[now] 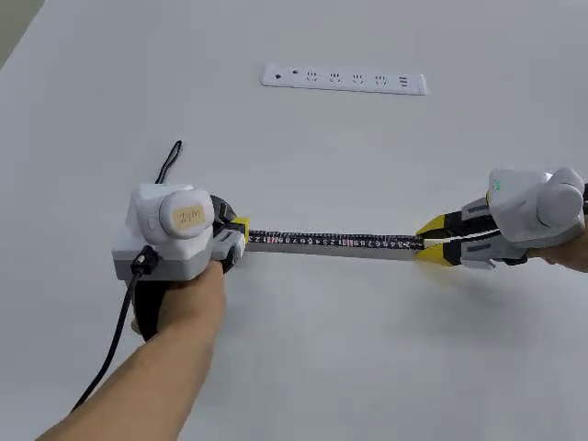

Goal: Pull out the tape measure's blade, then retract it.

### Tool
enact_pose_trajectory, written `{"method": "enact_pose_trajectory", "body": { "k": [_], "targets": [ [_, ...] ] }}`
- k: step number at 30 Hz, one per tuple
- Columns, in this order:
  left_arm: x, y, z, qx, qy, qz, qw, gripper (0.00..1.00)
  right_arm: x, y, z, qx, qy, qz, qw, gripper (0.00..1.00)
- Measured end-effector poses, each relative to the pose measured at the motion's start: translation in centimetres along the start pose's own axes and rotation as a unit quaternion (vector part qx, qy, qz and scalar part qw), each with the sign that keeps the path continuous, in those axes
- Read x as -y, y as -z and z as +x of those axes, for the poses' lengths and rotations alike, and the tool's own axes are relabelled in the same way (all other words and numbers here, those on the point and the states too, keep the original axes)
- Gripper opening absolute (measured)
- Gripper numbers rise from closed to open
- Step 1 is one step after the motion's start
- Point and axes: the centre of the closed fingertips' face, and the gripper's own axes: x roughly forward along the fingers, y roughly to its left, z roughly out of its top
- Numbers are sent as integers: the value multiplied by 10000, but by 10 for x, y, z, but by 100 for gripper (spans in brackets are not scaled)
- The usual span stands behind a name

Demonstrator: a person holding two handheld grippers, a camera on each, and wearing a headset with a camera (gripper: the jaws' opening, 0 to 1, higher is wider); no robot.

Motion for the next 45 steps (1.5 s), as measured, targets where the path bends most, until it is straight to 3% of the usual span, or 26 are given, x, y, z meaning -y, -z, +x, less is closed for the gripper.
{"method": "enact_pose_trajectory", "body": {
  "k": [4,29,45],
  "targets": [
    [-2,-1,-1,-5,47,-141,9999,62,0,-1,-1,8,22,-7,10000,12],
    [0,0,-2,-86,106,-180,9997,62,-2,-15,8,100,-41,-37,9999,12],
    [0,0,-3,-117,121,-247,9996,63,-5,-33,22,256,-113,-85,9996,12]
  ]
}}
